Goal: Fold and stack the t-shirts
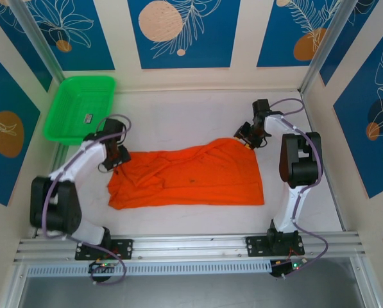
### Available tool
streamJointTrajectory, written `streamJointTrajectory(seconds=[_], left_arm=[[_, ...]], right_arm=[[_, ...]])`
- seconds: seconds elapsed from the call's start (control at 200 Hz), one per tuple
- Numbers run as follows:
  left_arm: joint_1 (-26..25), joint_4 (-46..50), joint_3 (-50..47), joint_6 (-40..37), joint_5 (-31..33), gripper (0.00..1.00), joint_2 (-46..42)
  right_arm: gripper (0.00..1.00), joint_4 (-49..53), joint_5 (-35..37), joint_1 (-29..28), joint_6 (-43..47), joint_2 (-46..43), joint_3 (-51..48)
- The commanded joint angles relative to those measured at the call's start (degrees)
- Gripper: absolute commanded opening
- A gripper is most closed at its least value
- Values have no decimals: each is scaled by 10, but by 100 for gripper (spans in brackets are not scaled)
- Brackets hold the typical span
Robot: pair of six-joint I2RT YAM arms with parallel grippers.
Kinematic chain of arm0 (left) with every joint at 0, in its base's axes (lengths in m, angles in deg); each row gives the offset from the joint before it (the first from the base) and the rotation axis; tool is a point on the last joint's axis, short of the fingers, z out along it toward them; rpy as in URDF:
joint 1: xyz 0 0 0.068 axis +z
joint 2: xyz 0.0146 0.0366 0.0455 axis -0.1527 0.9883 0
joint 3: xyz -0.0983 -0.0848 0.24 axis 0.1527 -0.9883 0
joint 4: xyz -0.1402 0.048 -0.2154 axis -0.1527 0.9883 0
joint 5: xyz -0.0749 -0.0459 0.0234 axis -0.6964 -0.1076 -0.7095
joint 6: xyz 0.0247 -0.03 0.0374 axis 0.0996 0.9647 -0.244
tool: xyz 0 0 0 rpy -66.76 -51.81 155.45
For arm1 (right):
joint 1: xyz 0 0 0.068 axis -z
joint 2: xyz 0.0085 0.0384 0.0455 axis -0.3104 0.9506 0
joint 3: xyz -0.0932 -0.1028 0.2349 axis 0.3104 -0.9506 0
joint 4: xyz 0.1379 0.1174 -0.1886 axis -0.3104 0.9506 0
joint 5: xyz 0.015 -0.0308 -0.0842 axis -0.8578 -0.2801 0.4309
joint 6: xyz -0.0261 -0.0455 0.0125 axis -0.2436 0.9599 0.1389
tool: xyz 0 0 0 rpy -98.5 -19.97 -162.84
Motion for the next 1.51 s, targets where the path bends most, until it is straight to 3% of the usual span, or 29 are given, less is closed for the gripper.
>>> streamJointTrajectory(seconds=[0.0,0.23,0.405,0.62,0.865,1.5], left_arm=[[3,60,58,1,-139,46,73],[-5,122,120,8,-179,50,115],[-10,182,157,47,-106,52,143],[-9,206,194,63,-73,50,194],[-9,195,185,54,-84,47,220],[-9,196,106,52,-117,40,157]], right_arm=[[50,-6,-20,4,-8,-19,-10],[49,-18,-26,4,-15,-24,-31],[48,-29,-30,5,-20,-26,-46],[48,-30,-35,5,-20,-26,-48],[48,-28,-33,10,-17,-30,-50],[47,-33,-39,17,-17,-23,-52]])
